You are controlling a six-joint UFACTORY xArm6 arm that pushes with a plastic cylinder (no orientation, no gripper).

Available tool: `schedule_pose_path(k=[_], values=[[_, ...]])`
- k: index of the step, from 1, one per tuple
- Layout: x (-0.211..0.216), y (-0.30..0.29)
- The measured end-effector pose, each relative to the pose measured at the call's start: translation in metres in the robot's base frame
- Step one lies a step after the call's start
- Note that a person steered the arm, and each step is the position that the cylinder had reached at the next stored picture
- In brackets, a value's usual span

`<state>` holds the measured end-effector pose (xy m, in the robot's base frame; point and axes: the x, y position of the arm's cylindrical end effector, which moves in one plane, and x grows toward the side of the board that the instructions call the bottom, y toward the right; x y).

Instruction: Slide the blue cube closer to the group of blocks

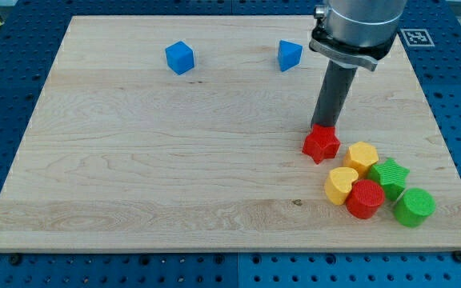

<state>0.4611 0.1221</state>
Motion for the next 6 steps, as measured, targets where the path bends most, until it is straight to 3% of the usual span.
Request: schedule_pose_path(k=[2, 3, 4, 5, 6], values=[[0.036, -0.014], [0.032, -0.089], [0.006, -0.183], [-0.051, -0.248], [-0.125, -0.267]])
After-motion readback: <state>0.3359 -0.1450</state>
